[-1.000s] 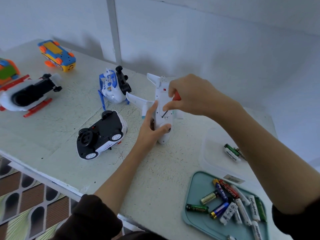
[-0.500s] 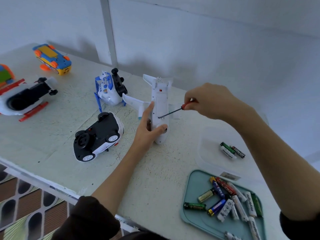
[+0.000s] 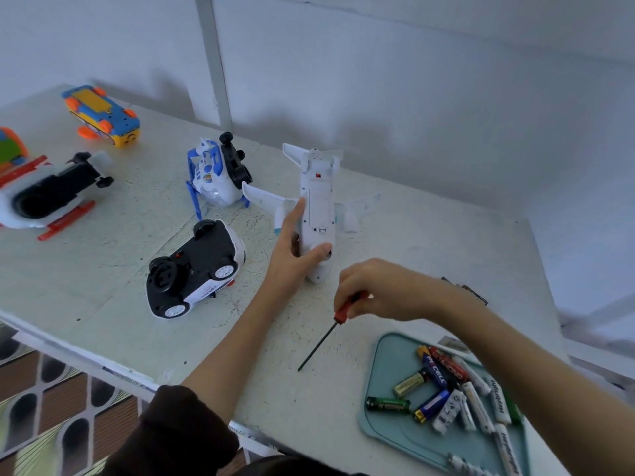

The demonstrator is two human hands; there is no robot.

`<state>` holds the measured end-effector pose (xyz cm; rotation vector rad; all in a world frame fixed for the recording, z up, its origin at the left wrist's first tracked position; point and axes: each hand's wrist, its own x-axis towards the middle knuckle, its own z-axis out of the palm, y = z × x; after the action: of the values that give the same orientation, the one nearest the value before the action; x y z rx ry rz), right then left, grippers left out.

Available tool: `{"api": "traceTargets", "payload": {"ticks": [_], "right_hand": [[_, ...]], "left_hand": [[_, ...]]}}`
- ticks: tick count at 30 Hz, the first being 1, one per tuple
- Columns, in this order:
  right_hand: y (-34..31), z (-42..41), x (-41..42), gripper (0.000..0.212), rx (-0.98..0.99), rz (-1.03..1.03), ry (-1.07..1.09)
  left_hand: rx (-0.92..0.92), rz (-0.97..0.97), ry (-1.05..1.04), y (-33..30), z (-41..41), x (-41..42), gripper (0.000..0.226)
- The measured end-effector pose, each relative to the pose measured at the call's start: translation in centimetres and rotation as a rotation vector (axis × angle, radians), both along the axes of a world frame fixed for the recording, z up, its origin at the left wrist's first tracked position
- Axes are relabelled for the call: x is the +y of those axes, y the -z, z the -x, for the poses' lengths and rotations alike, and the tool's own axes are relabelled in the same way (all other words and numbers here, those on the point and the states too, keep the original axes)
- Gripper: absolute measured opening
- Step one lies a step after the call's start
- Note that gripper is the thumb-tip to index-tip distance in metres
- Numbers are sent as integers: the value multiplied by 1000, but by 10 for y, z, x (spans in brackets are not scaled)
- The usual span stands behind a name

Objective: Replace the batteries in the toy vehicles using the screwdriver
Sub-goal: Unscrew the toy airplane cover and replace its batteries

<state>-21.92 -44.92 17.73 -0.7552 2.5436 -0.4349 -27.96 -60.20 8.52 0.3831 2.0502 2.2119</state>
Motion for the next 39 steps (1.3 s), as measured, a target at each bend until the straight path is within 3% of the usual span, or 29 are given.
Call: {"api": "traceTargets", "payload": {"ticks": [10,15,19,22,27,39], "right_hand": [[35,-6,-9,17,127,-122,-114],[27,-3,-9,19,99,-150,-148],[-4,10,-4,17,93,33,-40],[-25,28,2,14,261,182,86],[-46,55,6,30,463,409,327],[-69,78,-14,53,396,324,334]], "left_hand": [[18,34,-19,2,1,1,75],[39,96,-12,0,-2,3,77],[107,132,31,-5,-7,4,75],[161,145,69,-13,-9,4,73],[180,152,157,-35,-8,2,106],[187,121,-7,-57,4,10,110]]}}
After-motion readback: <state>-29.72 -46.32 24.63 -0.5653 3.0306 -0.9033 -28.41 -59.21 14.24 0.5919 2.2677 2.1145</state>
